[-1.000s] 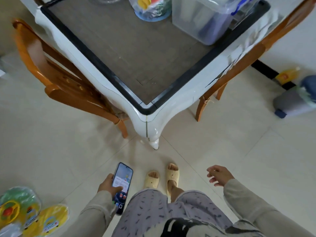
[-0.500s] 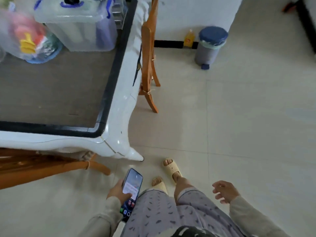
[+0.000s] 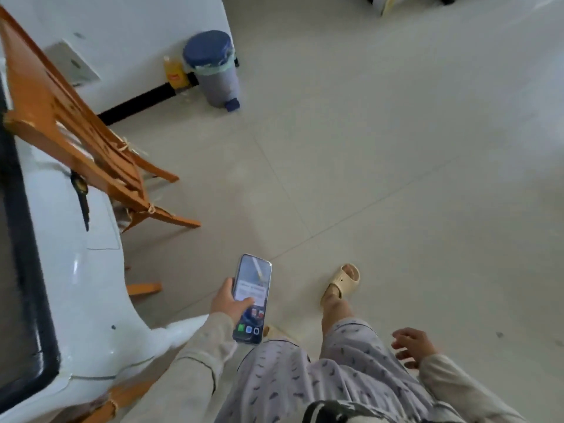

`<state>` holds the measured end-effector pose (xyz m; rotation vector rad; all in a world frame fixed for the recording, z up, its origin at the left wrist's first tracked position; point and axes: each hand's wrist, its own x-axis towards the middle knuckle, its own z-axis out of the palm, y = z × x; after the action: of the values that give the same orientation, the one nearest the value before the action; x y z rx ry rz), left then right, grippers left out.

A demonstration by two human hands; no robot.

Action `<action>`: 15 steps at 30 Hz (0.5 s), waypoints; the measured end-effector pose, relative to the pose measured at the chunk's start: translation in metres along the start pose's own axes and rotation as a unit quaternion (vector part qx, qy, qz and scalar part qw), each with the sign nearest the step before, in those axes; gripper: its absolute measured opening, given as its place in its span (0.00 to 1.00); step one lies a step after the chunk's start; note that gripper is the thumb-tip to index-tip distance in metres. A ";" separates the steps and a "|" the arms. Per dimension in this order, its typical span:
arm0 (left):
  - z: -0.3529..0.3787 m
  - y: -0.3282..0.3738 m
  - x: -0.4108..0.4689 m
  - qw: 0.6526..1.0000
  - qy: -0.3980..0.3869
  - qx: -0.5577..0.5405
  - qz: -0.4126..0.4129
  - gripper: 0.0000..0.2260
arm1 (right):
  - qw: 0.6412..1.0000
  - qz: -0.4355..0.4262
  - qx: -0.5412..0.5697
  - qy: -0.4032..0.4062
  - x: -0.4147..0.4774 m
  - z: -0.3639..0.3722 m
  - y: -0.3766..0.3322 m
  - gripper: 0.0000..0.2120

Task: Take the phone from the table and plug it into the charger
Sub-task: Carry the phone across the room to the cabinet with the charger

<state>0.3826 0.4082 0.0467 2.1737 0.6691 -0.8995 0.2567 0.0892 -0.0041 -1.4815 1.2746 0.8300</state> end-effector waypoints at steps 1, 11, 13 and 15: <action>0.012 0.017 0.006 1.000 -0.004 0.006 0.010 0.15 | 1.000 0.011 0.005 0.001 0.005 -0.012 -0.005 0.04; 0.073 0.153 0.052 0.988 -0.038 0.147 0.039 0.12 | 0.998 -0.010 0.059 0.014 0.058 -0.131 -0.111 0.13; 0.076 0.175 0.062 0.982 -0.044 0.174 0.050 0.12 | 0.997 -0.018 0.071 0.020 0.062 -0.150 -0.131 0.14; 0.080 0.199 0.072 0.980 -0.042 0.185 0.059 0.12 | 0.996 -0.029 0.085 0.024 0.066 -0.168 -0.149 0.15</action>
<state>0.5283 0.2359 0.0287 2.4531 0.3468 -1.1163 0.4002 -0.0952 0.0187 -1.4035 1.2975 0.6355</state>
